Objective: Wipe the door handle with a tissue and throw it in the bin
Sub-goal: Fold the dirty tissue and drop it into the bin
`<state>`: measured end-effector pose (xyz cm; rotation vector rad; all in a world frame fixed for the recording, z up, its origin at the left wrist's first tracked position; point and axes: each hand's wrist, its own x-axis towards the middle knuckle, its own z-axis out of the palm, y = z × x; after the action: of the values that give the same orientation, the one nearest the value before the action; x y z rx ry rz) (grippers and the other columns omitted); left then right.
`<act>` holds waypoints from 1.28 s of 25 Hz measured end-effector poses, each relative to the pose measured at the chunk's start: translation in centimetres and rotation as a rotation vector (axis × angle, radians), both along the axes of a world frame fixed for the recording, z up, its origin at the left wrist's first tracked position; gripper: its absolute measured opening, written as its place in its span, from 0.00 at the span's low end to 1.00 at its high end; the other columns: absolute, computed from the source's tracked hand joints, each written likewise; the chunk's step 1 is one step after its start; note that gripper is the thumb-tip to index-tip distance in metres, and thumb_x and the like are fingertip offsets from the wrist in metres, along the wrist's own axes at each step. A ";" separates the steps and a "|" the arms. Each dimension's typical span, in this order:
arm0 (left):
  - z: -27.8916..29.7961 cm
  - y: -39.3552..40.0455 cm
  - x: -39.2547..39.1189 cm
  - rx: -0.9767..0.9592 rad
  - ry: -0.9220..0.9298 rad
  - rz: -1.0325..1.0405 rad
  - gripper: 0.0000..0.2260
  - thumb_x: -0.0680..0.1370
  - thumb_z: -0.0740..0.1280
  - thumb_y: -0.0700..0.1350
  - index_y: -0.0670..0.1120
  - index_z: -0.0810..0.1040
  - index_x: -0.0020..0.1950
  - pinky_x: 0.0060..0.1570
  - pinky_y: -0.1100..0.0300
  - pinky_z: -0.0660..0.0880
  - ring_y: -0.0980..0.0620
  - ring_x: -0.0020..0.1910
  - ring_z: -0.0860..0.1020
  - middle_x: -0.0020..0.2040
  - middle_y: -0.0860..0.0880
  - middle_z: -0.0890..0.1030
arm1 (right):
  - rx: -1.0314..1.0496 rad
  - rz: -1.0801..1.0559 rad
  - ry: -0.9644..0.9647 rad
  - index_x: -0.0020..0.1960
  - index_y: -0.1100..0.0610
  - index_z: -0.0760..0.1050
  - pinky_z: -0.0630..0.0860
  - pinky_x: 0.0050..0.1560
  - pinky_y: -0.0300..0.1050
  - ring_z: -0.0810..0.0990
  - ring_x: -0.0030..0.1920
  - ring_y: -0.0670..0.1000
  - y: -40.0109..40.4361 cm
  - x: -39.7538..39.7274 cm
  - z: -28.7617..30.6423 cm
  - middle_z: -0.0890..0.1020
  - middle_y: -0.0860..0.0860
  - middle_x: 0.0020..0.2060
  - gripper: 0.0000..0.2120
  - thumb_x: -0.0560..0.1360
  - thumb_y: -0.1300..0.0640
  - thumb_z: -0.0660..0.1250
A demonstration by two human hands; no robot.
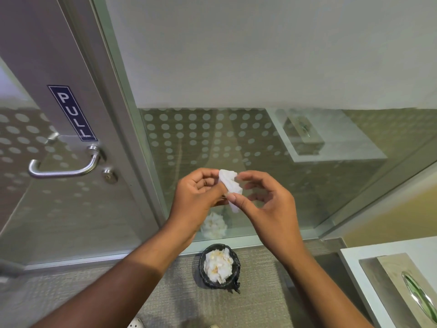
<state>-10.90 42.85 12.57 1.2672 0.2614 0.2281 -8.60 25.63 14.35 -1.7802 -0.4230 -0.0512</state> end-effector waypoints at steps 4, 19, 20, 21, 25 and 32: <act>0.5 -0.1 -0.4 -0.069 -0.002 -0.037 0.11 0.82 0.72 0.32 0.46 0.88 0.54 0.42 0.61 0.86 0.49 0.44 0.90 0.49 0.44 0.91 | 0.129 -0.064 0.092 0.51 0.50 0.86 0.85 0.41 0.42 0.87 0.43 0.52 -0.4 -0.1 -0.6 0.88 0.50 0.43 0.13 0.73 0.66 0.80; -2.4 -1.5 -0.8 -0.150 0.138 -0.142 0.11 0.76 0.78 0.32 0.44 0.83 0.54 0.45 0.63 0.84 0.52 0.44 0.89 0.44 0.48 0.89 | 0.341 -0.092 0.212 0.56 0.58 0.82 0.83 0.49 0.39 0.89 0.47 0.51 -1.1 -1.2 -2.8 0.90 0.54 0.46 0.14 0.74 0.69 0.77; -3.0 -1.5 -0.8 -0.135 0.156 -0.153 0.11 0.77 0.77 0.31 0.44 0.82 0.54 0.45 0.64 0.84 0.53 0.43 0.88 0.42 0.49 0.89 | 0.292 -0.107 0.202 0.56 0.56 0.82 0.83 0.49 0.38 0.89 0.47 0.51 -1.3 -1.2 -3.3 0.90 0.53 0.46 0.15 0.73 0.69 0.78; -3.8 -1.5 -0.6 -0.121 0.175 -0.168 0.11 0.77 0.76 0.30 0.44 0.83 0.53 0.45 0.64 0.84 0.53 0.43 0.88 0.42 0.50 0.89 | 0.239 -0.125 0.199 0.55 0.55 0.82 0.83 0.49 0.37 0.89 0.47 0.50 -1.4 -1.0 -3.8 0.90 0.52 0.46 0.15 0.73 0.68 0.78; -7.7 -0.6 0.4 -0.088 0.301 -0.293 0.12 0.77 0.76 0.28 0.44 0.85 0.53 0.47 0.63 0.85 0.52 0.45 0.90 0.45 0.49 0.90 | -0.049 -0.130 0.248 0.54 0.50 0.87 0.84 0.53 0.46 0.87 0.53 0.46 -1.8 -0.1 -7.8 0.89 0.46 0.52 0.12 0.76 0.66 0.76; -18.5 -0.2 4.4 0.086 0.443 -0.402 0.16 0.75 0.77 0.25 0.46 0.83 0.50 0.42 0.64 0.86 0.56 0.38 0.88 0.38 0.53 0.88 | -0.247 -0.169 0.243 0.54 0.53 0.89 0.81 0.53 0.35 0.85 0.54 0.40 -1.1 0.7 -19.3 0.86 0.43 0.51 0.08 0.77 0.63 0.75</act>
<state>-6.52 42.70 -5.95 1.4186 0.3702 -0.3946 -7.85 24.53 -4.93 -2.0327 -0.1057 0.1026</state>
